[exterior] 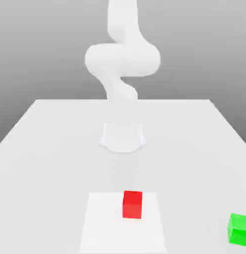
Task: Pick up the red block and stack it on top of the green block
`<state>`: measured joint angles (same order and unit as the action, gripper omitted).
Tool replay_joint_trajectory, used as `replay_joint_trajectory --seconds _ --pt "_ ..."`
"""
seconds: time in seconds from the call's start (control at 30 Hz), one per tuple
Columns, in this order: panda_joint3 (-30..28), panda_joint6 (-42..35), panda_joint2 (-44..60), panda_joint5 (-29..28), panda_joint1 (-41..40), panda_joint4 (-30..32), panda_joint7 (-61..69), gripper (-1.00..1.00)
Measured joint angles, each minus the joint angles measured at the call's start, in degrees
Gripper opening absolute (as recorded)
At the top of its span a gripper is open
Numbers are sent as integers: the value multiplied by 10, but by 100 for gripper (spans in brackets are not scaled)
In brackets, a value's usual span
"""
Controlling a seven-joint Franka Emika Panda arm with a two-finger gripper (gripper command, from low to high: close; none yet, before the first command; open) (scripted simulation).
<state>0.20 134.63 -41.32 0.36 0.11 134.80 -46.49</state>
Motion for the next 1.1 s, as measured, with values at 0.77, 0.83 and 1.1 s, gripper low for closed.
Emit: replay_joint_trajectory --seconds 0.77,0.83,1.1 --pt "20 324 489 -17 14 246 -91 0" --pt "14 360 530 -24 18 241 -96 0" --pt "12 373 545 -27 19 239 -99 -100"
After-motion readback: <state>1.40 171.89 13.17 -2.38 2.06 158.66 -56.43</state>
